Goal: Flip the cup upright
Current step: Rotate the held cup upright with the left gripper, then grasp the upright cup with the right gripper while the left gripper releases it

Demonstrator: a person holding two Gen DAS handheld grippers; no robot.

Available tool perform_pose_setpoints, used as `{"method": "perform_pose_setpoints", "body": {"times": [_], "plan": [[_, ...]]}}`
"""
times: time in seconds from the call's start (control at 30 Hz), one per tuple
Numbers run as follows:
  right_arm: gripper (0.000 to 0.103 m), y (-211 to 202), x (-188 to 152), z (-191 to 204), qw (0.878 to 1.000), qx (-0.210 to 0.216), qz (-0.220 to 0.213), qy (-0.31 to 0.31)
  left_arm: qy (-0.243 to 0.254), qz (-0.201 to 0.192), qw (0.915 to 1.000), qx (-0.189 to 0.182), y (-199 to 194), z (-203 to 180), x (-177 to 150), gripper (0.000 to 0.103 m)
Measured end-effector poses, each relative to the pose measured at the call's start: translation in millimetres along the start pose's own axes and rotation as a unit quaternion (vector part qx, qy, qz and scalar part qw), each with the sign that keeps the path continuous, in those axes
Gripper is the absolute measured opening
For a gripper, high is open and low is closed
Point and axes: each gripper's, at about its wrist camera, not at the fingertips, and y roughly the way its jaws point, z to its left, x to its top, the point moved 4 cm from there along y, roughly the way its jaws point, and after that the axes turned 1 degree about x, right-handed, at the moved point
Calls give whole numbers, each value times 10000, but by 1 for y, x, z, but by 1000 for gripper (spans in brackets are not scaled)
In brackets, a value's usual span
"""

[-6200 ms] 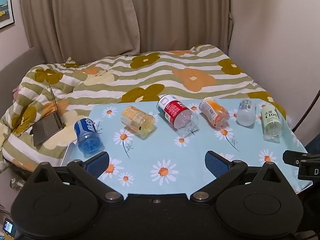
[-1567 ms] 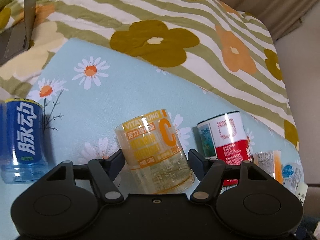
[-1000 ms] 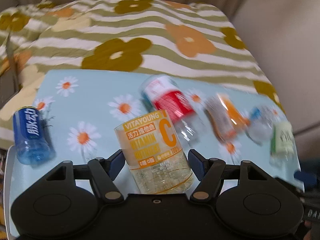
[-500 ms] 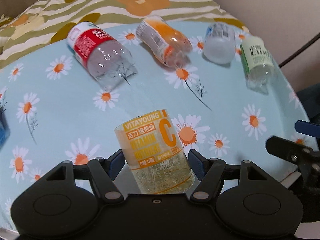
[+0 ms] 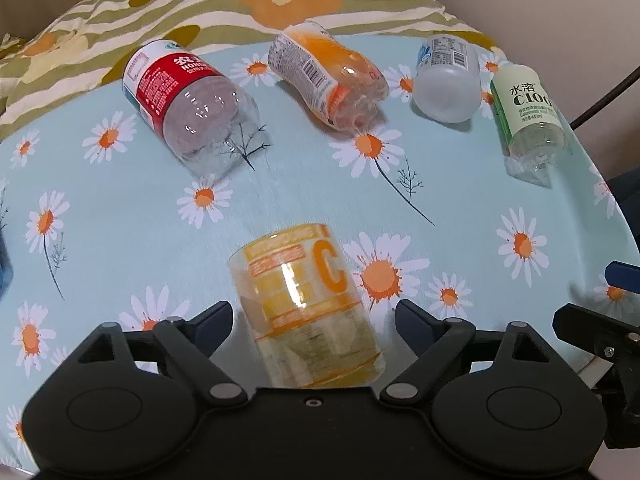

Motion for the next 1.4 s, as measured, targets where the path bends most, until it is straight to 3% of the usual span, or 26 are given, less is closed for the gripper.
{"method": "perform_pose_setpoints", "body": {"times": [0.47, 0.8, 1.13, 1.27, 1.4], "plan": [[103, -5, 3, 5, 9998, 62, -78, -177, -146, -135, 9998, 99, -9, 5, -4, 96], [103, -19, 45, 38, 9953, 558, 96, -787, -943, -497, 9941, 221, -62, 26, -23, 103], [103, 19, 77, 113, 9858, 743, 757, -1300, -1381, -641, 9883, 126, -87, 75, -73, 103], [103, 53, 84, 128, 9796, 1285, 1353, -744, -1422, -648, 9876, 170, -87, 95, -93, 103], [103, 90, 84, 139, 9733, 1234, 1913, -307, -1423, -582, 9880, 174, -82, 113, -112, 103]]}}
